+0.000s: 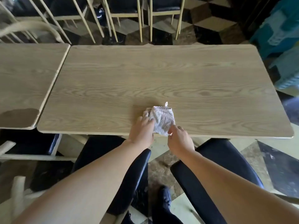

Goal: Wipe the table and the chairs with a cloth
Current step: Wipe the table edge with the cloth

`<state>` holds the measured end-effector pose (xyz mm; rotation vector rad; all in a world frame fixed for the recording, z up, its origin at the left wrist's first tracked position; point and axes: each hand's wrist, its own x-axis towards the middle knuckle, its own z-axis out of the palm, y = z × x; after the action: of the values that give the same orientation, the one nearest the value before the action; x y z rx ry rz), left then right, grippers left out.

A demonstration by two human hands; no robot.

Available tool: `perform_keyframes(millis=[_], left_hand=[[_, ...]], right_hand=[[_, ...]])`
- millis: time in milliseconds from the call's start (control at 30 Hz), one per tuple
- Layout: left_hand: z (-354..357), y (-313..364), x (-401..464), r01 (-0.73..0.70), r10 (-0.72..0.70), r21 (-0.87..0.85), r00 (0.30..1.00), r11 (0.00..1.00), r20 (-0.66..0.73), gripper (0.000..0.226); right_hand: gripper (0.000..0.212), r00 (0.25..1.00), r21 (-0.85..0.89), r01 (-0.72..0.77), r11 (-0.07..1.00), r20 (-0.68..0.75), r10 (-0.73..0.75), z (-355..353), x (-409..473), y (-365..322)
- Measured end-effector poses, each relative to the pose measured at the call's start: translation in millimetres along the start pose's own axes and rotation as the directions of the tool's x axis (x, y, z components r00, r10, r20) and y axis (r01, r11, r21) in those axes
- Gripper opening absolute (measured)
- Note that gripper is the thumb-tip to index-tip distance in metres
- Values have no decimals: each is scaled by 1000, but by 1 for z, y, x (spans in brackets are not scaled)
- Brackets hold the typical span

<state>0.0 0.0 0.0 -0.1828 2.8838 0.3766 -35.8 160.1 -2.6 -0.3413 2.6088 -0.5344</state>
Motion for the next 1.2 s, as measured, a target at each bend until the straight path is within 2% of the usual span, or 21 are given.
perform_keyframes(millis=[100,167,300,467,567,700,800,900,1000,1100,1200], left_hand=[[7,-2,21,-43,41,64,999,997,25,44],[12,-3,35,-23,18,49,995,999,93,45],[25,-8,45,-42,24,99,983,994,180,40],[34,-9,51,-68,45,176,990,982,131,30],[25,-6,56,-126,119,146,991,981,54,23],[4,0,55,-222,225,169,974,960,-1,25],[-16,4,48,-272,278,148,960,951,-20,27],[-30,7,36,-294,300,90,952,951,-58,25],[-42,-2,18,-302,306,68,951,951,-48,22],[-46,-27,-13,-241,236,-53,967,969,-93,29],[-44,-65,-61,-95,62,-198,984,976,-168,38]], right_hand=[[28,1000,9,-25,1000,11,25,9,8,3],[34,999,11,-23,1000,24,22,15,11,7],[32,1000,11,-6,1000,9,6,12,16,14],[35,998,-7,29,1000,49,-28,10,27,11],[38,995,-88,99,991,19,-98,11,34,6],[55,990,-183,123,975,-41,-132,11,41,-3],[53,991,-126,105,987,-64,-113,6,43,-13],[32,989,-91,120,989,-78,-127,3,42,-20],[25,993,68,120,990,1,-120,8,38,-30],[33,985,241,51,969,147,-89,24,26,-47],[45,976,332,-2,943,206,-70,50,5,-66]])
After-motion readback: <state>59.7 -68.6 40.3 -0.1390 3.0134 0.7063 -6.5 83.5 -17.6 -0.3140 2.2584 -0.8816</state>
